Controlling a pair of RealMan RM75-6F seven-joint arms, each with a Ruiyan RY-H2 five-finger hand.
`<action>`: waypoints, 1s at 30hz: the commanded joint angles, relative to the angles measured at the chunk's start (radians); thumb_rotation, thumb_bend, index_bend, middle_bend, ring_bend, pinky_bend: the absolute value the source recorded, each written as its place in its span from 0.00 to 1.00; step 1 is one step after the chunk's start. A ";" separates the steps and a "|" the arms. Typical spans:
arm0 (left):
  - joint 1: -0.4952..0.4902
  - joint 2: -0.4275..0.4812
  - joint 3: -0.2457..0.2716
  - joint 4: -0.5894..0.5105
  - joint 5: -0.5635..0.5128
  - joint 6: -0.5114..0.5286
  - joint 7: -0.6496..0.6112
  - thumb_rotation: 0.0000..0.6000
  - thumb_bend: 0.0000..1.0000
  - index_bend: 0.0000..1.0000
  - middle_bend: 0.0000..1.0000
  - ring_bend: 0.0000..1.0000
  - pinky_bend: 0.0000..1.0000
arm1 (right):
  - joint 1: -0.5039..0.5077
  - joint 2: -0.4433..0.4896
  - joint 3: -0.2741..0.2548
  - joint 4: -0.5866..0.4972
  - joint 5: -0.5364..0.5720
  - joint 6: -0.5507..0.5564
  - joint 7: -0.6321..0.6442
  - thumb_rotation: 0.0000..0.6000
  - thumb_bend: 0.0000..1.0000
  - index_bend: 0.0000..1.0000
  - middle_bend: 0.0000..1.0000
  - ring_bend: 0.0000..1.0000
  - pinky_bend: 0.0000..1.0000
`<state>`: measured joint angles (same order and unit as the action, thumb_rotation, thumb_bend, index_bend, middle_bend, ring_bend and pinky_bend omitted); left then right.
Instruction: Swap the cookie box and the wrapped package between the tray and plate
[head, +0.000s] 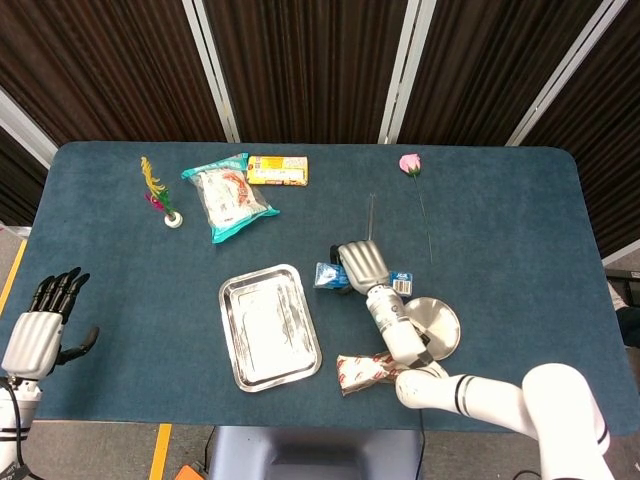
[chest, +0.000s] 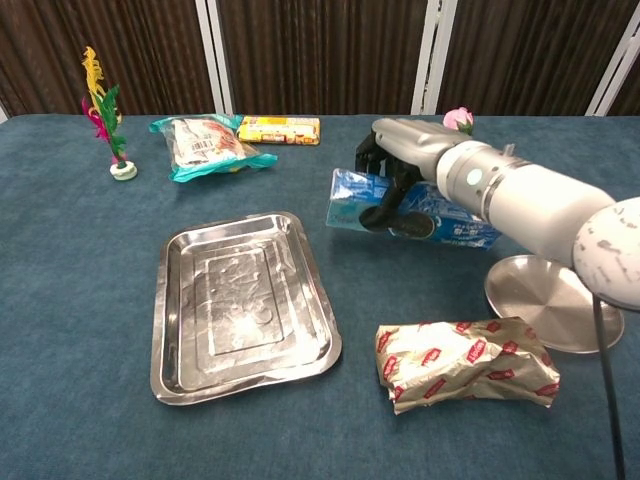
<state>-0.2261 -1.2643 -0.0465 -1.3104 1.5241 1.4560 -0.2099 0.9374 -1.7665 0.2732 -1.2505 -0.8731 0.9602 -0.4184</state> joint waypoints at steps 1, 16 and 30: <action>0.000 0.003 0.004 -0.006 0.007 0.001 0.002 1.00 0.37 0.00 0.00 0.00 0.00 | -0.037 0.159 0.007 -0.211 -0.008 0.044 -0.066 1.00 0.33 0.90 0.70 0.59 0.59; 0.009 0.006 0.057 -0.083 0.109 0.031 0.050 1.00 0.37 0.00 0.00 0.00 0.00 | -0.149 0.565 -0.133 -0.655 0.154 0.044 -0.223 1.00 0.34 0.90 0.70 0.59 0.61; 0.001 0.036 0.098 -0.183 0.181 0.018 0.133 1.00 0.38 0.00 0.00 0.00 0.00 | -0.218 0.404 -0.207 -0.371 -0.005 -0.138 0.071 1.00 0.34 0.41 0.55 0.45 0.52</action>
<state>-0.2247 -1.2320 0.0465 -1.4883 1.7000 1.4760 -0.0785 0.7227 -1.3312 0.0688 -1.6567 -0.8580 0.8637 -0.3925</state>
